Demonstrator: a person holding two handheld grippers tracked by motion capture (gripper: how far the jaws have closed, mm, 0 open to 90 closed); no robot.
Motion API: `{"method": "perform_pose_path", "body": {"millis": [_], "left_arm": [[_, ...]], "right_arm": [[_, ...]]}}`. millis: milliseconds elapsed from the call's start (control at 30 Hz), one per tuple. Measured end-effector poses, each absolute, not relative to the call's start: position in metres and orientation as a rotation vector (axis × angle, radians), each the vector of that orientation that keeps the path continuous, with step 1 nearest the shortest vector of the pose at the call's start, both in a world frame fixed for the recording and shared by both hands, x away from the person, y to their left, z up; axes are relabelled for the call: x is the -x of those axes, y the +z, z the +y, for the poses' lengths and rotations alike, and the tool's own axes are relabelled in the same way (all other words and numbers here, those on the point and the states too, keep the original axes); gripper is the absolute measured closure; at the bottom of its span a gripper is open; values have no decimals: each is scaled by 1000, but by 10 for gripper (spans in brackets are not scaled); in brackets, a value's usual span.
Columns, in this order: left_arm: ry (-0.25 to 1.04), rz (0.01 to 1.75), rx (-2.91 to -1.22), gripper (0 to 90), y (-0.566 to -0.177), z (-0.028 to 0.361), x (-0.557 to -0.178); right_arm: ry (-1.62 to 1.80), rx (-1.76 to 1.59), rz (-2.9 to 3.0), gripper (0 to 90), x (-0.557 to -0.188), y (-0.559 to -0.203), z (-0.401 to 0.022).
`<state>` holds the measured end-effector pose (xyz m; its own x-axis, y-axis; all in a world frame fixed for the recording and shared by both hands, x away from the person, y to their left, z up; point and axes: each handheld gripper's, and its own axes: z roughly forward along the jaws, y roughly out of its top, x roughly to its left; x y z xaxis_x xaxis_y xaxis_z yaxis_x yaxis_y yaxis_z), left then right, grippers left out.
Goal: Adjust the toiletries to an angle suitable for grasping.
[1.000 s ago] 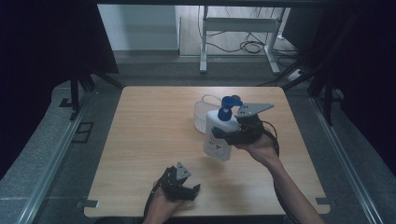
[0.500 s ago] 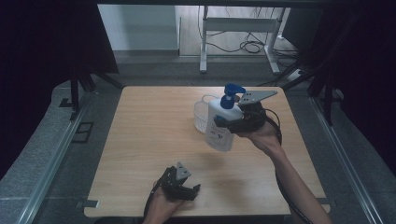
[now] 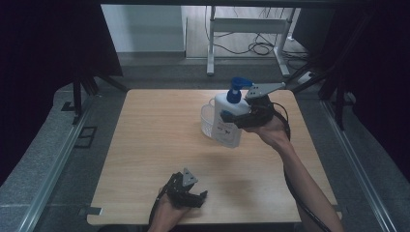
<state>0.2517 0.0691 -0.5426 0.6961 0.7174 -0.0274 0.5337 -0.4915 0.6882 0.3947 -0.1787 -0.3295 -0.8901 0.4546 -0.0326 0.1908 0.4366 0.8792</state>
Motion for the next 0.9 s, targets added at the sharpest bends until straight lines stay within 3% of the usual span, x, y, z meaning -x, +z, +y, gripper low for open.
{"method": "perform_pose_path", "body": {"millis": [900], "left_arm": [[344, 951, -2213, 128, -543, 69, -252]], "right_arm": [[1417, -504, 2450, 381, -426, -308, -173]]}}
